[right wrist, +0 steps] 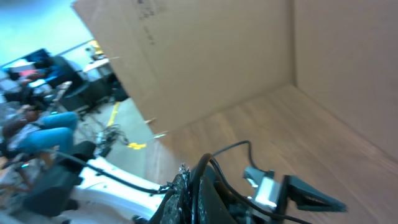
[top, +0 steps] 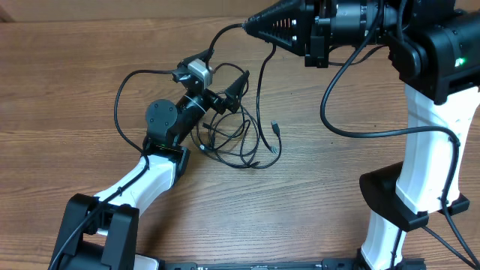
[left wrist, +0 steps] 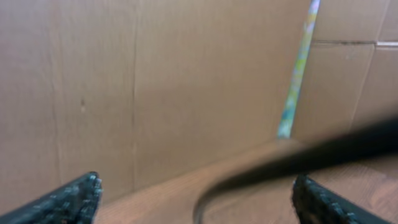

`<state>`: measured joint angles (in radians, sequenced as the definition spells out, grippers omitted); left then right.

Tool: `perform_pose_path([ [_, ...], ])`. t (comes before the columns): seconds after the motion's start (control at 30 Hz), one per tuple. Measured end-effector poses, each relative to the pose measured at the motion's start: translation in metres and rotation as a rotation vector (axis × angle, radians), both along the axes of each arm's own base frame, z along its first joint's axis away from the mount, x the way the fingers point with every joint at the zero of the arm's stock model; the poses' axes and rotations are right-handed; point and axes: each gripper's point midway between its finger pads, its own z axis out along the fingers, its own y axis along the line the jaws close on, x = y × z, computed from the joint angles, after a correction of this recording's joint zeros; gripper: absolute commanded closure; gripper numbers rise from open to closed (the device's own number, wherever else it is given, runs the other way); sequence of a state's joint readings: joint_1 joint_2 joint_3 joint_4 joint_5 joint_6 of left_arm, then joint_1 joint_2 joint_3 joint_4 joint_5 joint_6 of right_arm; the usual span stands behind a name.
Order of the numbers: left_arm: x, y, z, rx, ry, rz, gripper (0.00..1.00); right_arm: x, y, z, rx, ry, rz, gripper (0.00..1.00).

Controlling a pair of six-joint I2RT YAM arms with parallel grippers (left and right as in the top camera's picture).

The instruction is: Untangle cables

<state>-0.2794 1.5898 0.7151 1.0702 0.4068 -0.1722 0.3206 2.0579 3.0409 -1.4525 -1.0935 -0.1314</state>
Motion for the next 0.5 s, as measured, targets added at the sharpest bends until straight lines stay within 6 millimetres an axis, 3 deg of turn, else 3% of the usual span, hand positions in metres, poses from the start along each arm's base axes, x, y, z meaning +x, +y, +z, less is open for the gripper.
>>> perform_pose_path([
  [0.13, 0.0002, 0.0012, 0.0034, -0.015, -0.006, 0.005, 0.41, -0.0065, 0.001, 0.0025, 0.015, 0.006, 0.037, 0.96],
  [0.17, 0.0006, 0.0017, 0.0035, -0.018, -0.004, 0.008, 0.6, -0.0073, 0.0011, 0.003, 0.018, 0.006, 0.043, 0.96],
  [0.27, 0.0009, 0.0024, 0.0042, -0.018, -0.008, 0.013, 0.91, -0.0092, 0.0013, 0.0036, 0.022, 0.007, 0.053, 0.96],
  [0.3, 0.0009, 0.0025, 0.0046, -0.018, -0.01, 0.014, 0.96, -0.0095, 0.0013, 0.0037, 0.023, 0.008, 0.055, 0.96],
  [0.5, 0.0036, 0.0064, 0.0058, -0.025, -0.012, 0.041, 0.96, -0.0086, 0.0012, 0.0034, 0.021, 0.008, 0.05, 0.96],
])
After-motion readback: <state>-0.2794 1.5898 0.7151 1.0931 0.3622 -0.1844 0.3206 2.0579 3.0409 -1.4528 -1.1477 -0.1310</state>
